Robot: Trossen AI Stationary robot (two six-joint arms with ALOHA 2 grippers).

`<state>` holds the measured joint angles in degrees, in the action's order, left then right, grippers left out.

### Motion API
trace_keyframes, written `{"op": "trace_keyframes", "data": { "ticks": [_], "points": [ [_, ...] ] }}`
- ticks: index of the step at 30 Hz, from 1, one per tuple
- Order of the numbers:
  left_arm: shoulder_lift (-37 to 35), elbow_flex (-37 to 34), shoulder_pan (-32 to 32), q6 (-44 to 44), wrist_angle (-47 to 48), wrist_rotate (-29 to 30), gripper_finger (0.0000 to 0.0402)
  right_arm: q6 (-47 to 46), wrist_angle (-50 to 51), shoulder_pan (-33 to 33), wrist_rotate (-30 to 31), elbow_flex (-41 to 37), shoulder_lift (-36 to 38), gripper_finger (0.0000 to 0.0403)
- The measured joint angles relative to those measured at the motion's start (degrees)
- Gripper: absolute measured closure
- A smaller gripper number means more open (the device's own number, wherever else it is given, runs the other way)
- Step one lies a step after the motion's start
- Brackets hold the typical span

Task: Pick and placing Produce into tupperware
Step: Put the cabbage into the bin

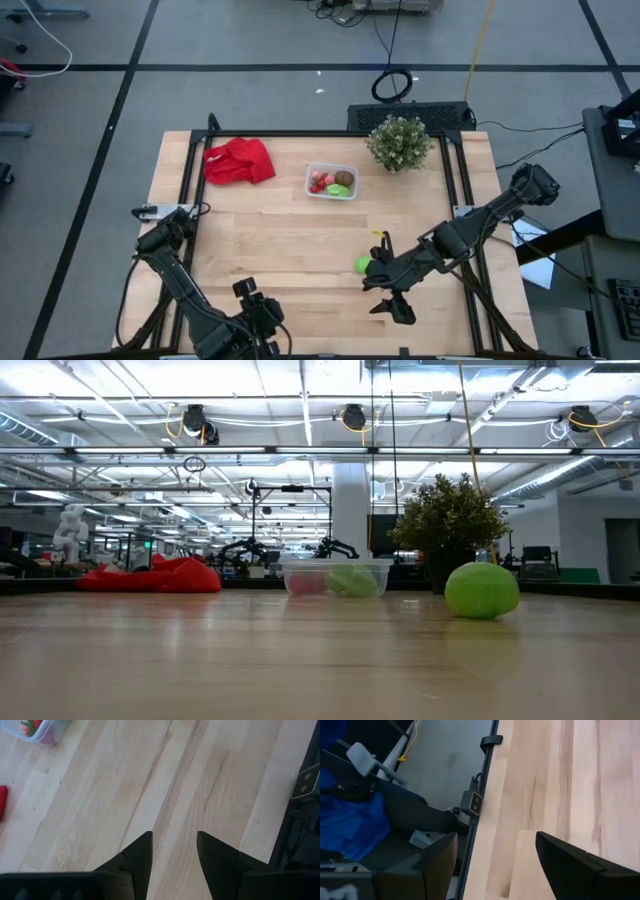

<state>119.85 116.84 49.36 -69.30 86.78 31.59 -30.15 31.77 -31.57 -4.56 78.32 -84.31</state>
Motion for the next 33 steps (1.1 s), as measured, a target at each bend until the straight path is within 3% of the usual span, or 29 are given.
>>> {"op": "trace_keyframes", "data": {
  "ticks": [17,33],
  "points": [
    [0.0,0.0,-0.3,0.0,0.0,-0.1,0.0243,-8.2,-0.4,1.6,0.0,0.0,0.0,0.0140],
    [0.0,0.0,-0.3,-0.3,0.0,-0.4,0.0243,-9.8,0.7,2.0,-0.2,0.0,0.0,0.0140]
  ]
}}
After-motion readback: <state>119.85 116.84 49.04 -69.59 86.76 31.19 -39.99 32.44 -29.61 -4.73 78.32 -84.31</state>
